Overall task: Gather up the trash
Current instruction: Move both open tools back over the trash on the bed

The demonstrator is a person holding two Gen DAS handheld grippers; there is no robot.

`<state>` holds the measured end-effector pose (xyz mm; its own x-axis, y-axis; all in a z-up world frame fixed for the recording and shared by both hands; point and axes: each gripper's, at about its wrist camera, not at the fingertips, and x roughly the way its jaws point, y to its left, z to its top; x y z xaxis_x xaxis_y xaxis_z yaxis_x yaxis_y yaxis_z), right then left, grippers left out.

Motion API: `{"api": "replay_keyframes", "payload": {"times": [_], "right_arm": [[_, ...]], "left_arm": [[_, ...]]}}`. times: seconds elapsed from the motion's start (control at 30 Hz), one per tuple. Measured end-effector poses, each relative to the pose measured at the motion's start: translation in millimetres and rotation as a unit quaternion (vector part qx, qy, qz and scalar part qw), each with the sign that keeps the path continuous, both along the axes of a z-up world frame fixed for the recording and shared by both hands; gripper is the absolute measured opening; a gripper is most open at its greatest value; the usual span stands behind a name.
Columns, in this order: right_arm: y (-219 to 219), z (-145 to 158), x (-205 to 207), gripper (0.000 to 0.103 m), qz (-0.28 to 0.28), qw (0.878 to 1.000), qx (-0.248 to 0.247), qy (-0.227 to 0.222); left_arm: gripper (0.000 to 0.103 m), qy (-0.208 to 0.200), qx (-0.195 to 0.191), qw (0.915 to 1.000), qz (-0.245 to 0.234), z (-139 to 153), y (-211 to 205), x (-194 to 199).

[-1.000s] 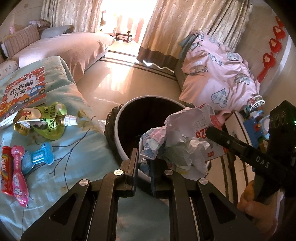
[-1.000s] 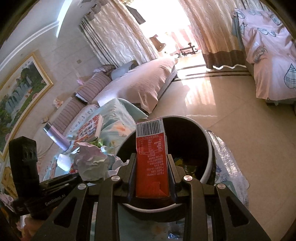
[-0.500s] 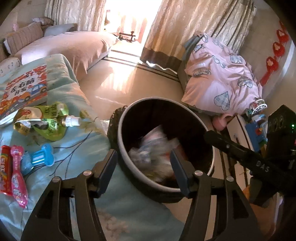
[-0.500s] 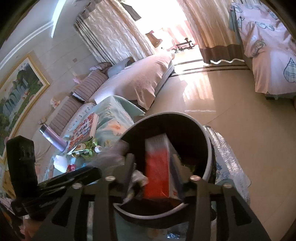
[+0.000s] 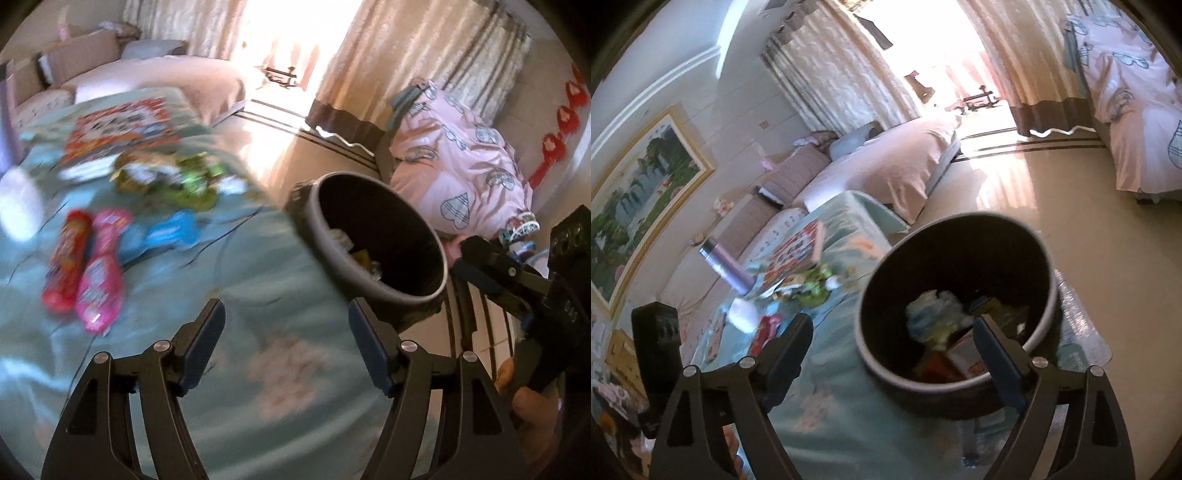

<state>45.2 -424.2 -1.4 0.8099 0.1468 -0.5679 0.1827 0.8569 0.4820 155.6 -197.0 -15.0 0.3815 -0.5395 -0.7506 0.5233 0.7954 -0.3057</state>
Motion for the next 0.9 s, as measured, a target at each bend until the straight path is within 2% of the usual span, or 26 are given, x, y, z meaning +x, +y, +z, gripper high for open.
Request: {"api": "replay_keyframes", "payload": {"times": [0.3,0.5,0.9], "right_arm": [[60.1,-11.3,7.1,0.09,0.053,0.999,-0.005,0.011],[91.2,-18.9,17.5,0.09,0.08,0.997,-0.006,0.021],[129.8,-32.1,43.5,0.09,0.117,0.992,-0.025,0.041]], "left_arm": [[0.071,0.009,-0.001,0.9979,0.065,-14.1,81.4,-8.8],[0.071,0.008,-0.001,0.9954,0.096,-16.7,121.0,-7.2],[0.071,0.011,0.003,0.9921,0.125,-19.0,153.5,14.3]]}}
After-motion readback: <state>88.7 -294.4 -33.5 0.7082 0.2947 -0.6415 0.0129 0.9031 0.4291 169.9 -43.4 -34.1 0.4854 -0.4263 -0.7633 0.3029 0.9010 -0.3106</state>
